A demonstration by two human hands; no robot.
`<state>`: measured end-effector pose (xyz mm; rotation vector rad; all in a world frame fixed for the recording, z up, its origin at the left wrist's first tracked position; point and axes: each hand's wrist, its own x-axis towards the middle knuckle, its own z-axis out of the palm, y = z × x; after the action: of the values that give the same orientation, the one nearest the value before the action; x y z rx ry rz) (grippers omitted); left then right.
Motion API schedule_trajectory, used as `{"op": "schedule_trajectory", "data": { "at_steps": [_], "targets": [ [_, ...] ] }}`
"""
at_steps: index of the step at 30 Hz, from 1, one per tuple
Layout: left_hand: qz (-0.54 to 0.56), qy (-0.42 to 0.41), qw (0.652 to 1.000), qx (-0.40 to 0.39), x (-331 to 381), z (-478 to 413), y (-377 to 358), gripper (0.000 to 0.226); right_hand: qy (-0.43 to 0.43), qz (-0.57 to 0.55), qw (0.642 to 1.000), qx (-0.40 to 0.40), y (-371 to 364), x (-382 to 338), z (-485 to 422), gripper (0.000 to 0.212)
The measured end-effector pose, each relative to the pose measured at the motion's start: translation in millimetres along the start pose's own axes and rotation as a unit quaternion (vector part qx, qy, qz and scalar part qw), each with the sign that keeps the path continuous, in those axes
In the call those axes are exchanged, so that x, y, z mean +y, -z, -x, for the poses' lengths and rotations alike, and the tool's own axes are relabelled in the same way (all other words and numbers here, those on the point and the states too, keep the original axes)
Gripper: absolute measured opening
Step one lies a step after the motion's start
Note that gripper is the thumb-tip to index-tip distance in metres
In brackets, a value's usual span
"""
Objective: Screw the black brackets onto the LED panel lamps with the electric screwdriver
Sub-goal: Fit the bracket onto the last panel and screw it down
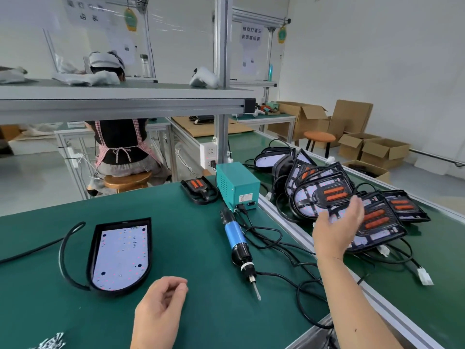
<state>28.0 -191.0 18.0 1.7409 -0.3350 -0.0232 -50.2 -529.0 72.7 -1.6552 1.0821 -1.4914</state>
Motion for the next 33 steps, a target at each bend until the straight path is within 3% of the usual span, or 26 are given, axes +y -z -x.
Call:
{"op": "schedule_trajectory", "data": {
  "at_steps": [11,22,33],
  "targets": [
    [0.001,0.023,1.000,-0.001,2,3,0,0.024,0.060,-0.089,0.963,-0.246,-45,-88,114,0.065],
    [0.001,0.036,0.999,-0.001,12,6,4,0.019,0.101,-0.070,0.903,-0.411,-91,-98,210,0.066],
    [0.003,0.033,0.987,0.159,11,7,9,0.031,0.047,-0.064,0.853,-0.516,-132,-95,237,0.061]
  ]
}}
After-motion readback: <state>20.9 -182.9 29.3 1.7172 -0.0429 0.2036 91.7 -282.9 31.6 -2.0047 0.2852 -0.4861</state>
